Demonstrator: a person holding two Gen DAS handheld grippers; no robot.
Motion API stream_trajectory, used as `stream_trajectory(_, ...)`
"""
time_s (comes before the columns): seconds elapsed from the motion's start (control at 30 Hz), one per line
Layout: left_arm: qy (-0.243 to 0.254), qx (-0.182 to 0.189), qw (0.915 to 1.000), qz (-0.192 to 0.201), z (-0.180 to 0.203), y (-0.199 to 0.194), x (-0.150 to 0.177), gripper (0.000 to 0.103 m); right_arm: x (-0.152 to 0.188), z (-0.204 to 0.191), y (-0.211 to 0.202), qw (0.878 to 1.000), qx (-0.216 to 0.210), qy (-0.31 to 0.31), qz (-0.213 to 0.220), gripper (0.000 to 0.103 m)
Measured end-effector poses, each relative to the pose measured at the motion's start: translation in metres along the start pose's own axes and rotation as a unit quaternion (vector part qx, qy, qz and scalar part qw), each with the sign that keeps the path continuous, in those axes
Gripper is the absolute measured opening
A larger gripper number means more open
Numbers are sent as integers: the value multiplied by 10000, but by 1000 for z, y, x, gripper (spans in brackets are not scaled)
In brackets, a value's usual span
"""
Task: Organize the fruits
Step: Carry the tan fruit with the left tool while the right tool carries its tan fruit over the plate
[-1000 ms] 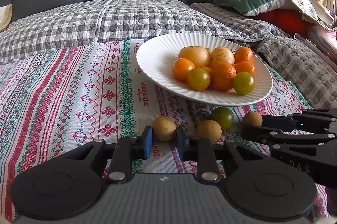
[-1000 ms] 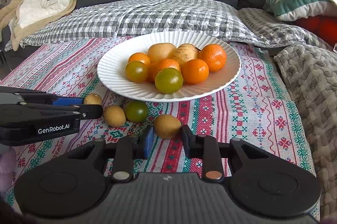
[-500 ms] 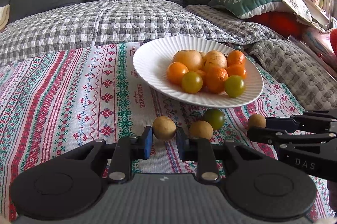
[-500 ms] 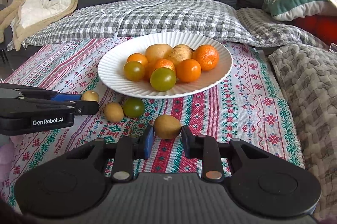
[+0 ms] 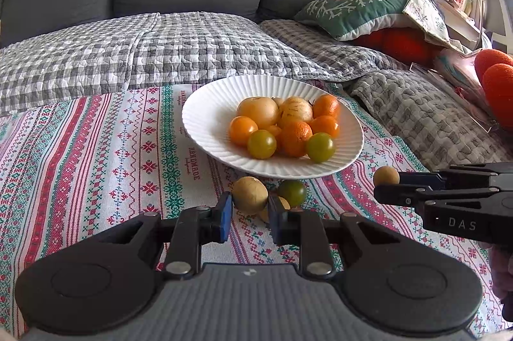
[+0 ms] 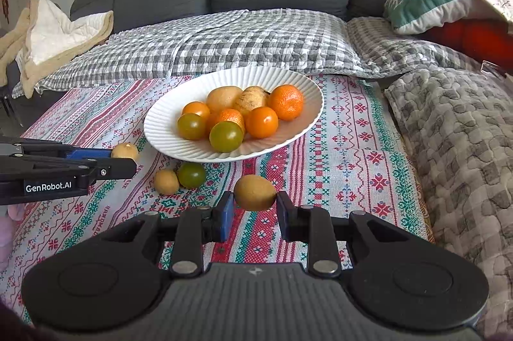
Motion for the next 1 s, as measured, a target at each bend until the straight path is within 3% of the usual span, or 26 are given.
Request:
stream_trajectory(0.47,-80,262,9996,93,8,10,-18,12,-32,6,-12,9981,-204,389,429,26)
stream_trajectory(0.77,-121,458,9988,109,18,28,-28,12,-40,3,10,9979,-220,482,365,25)
stream_trajectory(1.0,-3,331,9994,103,22,39,-30,12,-37,5,23,9986,-115,443,265,26)
Point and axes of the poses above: each gripper's, at about its wrist camera, not at the fingertips, and y roughly the way its jaws point, z to its right, x to its underside, the point moved 6 cm from there along y, roughly the way its jaws point, and after that the axes turned 12 degrees about y, right-handed, at the moved point
